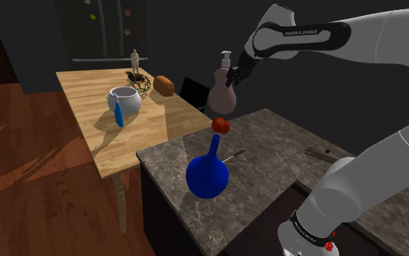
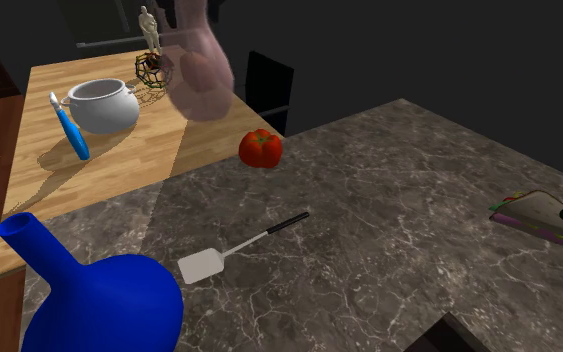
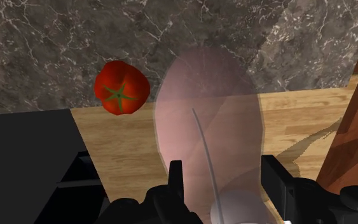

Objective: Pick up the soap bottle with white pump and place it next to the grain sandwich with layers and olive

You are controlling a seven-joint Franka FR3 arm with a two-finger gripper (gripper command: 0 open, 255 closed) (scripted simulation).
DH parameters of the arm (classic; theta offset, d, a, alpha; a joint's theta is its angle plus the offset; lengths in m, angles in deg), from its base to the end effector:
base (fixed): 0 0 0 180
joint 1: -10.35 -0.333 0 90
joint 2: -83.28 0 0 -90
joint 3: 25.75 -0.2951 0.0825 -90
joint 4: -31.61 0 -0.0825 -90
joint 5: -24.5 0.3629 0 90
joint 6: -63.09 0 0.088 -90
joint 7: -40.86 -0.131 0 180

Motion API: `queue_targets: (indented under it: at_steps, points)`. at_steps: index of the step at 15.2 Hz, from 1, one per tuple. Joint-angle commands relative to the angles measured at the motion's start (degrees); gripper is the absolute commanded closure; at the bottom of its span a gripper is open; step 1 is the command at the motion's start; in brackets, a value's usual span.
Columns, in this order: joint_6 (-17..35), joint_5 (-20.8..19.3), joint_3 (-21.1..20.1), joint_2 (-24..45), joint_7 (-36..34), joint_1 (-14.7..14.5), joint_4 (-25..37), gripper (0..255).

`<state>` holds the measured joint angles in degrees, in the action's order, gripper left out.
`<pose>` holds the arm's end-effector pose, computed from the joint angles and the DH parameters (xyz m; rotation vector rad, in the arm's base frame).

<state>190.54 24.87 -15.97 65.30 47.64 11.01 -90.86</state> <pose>0.4831 -0.0956 0.5396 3.0763 -0.1064 0.6247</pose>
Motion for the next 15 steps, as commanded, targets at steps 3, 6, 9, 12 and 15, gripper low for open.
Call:
queue_targets:
  at_steps: [3,6,9,12,15]
  points:
    - [-3.07,-0.05,-0.15,-0.01,-0.24,-0.05,3.15,255]
    - [-5.37,-0.06,-0.20,0.07,-0.34,-0.08,5.53,255]
    - [-7.68,-0.05,-0.24,0.27,-0.42,-0.11,8.03,255]
    - [-9.99,-0.02,-0.27,0.57,-0.48,-0.15,10.65,255]
    - [-12.31,0.03,-0.28,1.00,-0.53,-0.19,13.39,255]
